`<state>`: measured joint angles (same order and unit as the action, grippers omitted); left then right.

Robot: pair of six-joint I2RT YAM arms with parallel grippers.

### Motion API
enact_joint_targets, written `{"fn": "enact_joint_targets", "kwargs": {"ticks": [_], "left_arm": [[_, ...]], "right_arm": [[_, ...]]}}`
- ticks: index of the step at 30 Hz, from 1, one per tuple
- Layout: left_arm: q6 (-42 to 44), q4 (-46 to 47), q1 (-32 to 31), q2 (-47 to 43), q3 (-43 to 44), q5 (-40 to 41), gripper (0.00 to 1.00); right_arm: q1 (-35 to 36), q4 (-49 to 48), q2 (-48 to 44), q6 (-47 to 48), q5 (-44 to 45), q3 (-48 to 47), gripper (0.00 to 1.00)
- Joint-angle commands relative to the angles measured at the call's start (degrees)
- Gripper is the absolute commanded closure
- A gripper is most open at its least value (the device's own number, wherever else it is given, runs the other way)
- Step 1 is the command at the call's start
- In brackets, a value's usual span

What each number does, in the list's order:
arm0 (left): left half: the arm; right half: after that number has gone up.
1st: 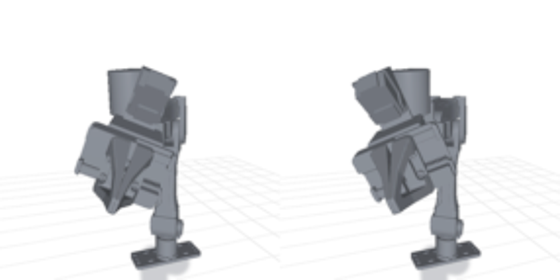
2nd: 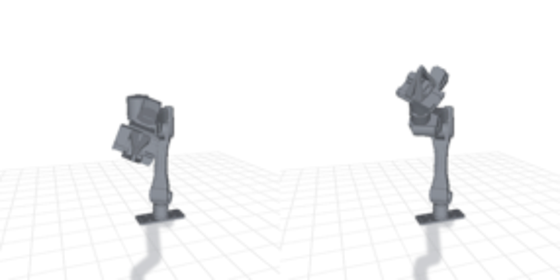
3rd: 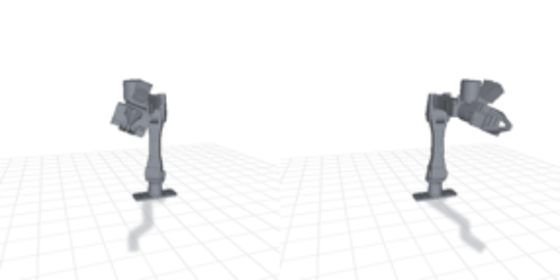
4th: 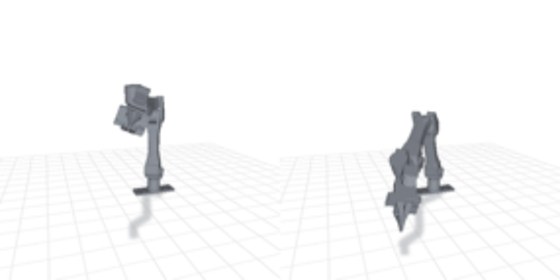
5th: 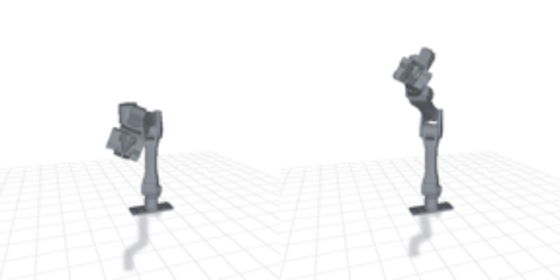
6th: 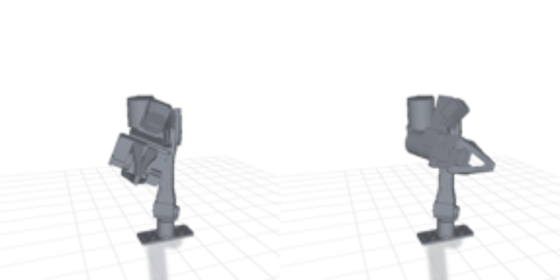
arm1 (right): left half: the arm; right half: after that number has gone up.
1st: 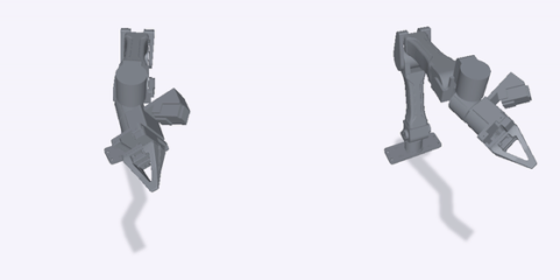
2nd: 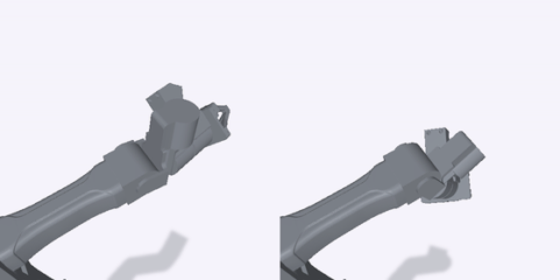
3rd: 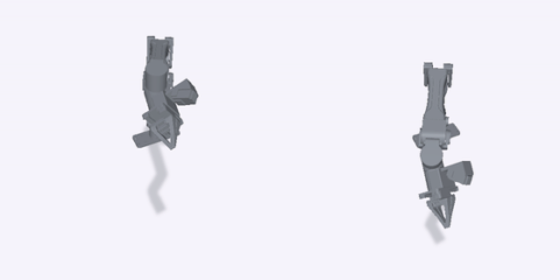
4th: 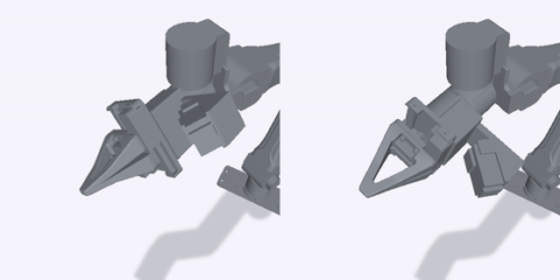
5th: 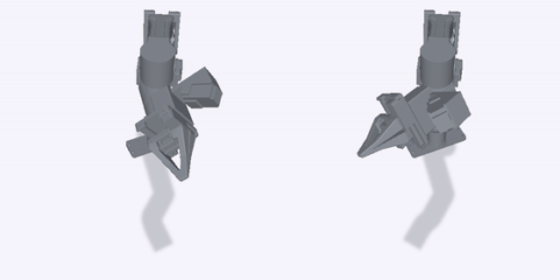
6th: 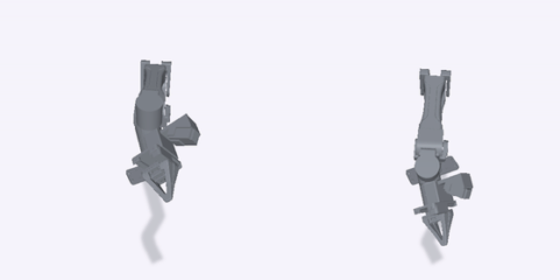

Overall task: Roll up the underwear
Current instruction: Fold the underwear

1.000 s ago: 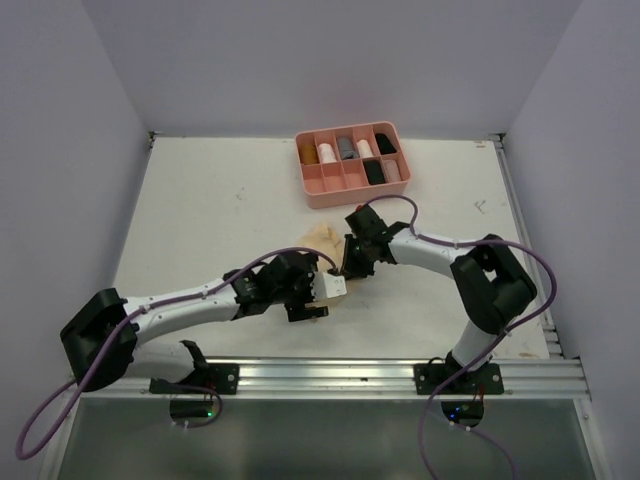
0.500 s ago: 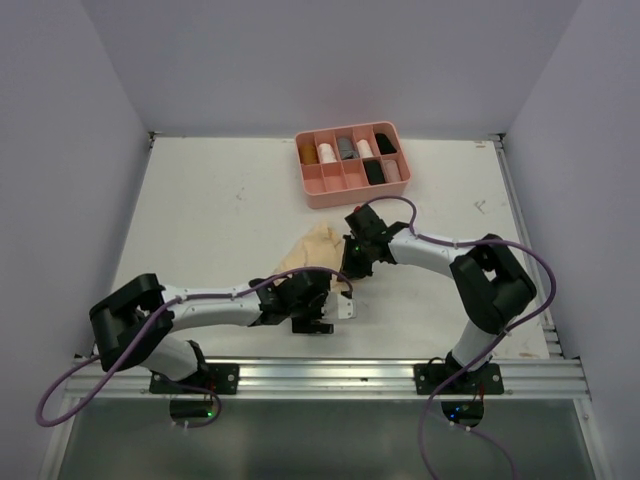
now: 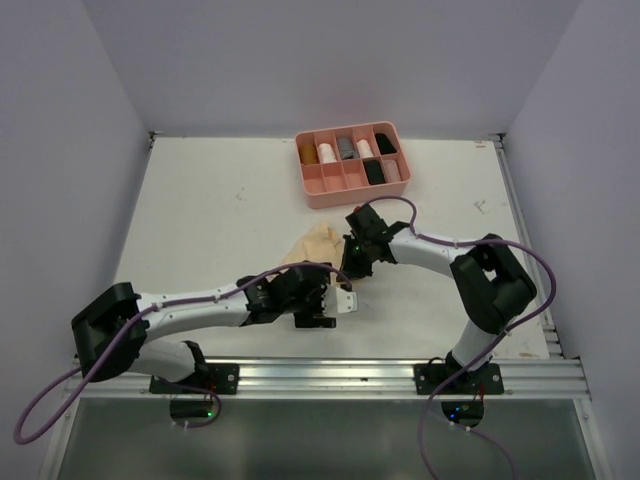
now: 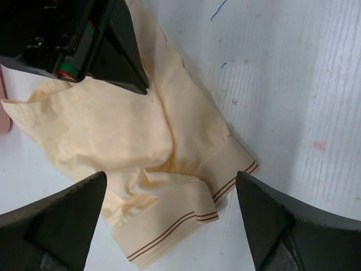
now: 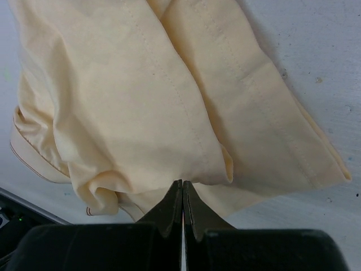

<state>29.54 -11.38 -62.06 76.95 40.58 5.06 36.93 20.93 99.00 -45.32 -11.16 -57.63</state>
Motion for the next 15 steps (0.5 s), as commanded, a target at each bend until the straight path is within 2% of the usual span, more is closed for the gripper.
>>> {"fn": "enact_joint_targets", "kwargs": {"ticks": [1,7,12,15], "left_arm": [[-0.7,0.4,-0.3,0.3,2.1,-0.2,0.0],[-1.0,4.9,-0.3,6.5,1.5,0.8,0.0],[-1.8,6.8,-0.1,8.4,-0.4,1.4,0.0],[-2.3,6.6,0.2,8.0,-1.3,0.9,0.0]], "right_arm": [[-0.3,-1.6,-0.4,0.4,-1.6,-1.1,1.0],[-0.5,-2.0,-0.7,-0.1,-1.9,-0.4,1.0],[-0.6,-1.4,-1.0,-0.2,-1.9,-0.7,1.0],[-1.1,-0.1,-2.3,-0.1,-0.5,-0.8,0.91]]}}
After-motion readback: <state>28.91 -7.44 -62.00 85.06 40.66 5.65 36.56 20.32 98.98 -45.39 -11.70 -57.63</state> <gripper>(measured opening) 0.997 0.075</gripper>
